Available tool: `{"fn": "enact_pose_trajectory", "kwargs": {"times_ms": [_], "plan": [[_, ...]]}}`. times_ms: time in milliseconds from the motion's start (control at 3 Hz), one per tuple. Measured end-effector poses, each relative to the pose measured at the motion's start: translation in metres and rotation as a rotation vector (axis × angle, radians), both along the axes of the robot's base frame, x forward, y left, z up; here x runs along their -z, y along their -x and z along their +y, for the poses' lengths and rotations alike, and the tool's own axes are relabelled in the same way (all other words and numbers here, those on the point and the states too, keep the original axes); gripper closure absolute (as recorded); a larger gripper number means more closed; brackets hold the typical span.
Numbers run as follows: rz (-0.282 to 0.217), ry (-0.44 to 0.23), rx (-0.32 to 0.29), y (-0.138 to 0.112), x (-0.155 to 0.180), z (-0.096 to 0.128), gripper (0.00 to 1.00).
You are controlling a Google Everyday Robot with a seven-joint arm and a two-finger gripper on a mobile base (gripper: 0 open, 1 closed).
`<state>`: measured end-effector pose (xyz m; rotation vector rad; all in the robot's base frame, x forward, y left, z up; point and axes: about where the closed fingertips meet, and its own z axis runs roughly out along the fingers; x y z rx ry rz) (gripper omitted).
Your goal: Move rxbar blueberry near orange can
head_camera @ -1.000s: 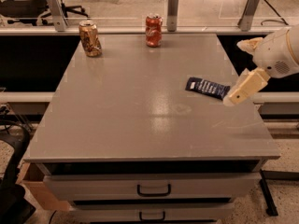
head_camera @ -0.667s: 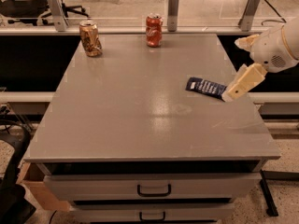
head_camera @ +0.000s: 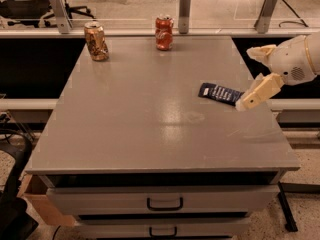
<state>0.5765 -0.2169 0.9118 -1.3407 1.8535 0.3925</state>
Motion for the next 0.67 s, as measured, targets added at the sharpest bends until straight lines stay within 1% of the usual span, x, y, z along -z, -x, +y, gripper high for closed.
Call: {"fn": "enact_pose_trajectory", "kwargs": {"times_ms": [333, 667], "plan": [[-0.032, -0.167, -0.009, -0.008, 0.015, 0.004, 0.00], [-0.106, -0.253, -0.005, -0.026, 0.023, 0.003, 0.00]]}}
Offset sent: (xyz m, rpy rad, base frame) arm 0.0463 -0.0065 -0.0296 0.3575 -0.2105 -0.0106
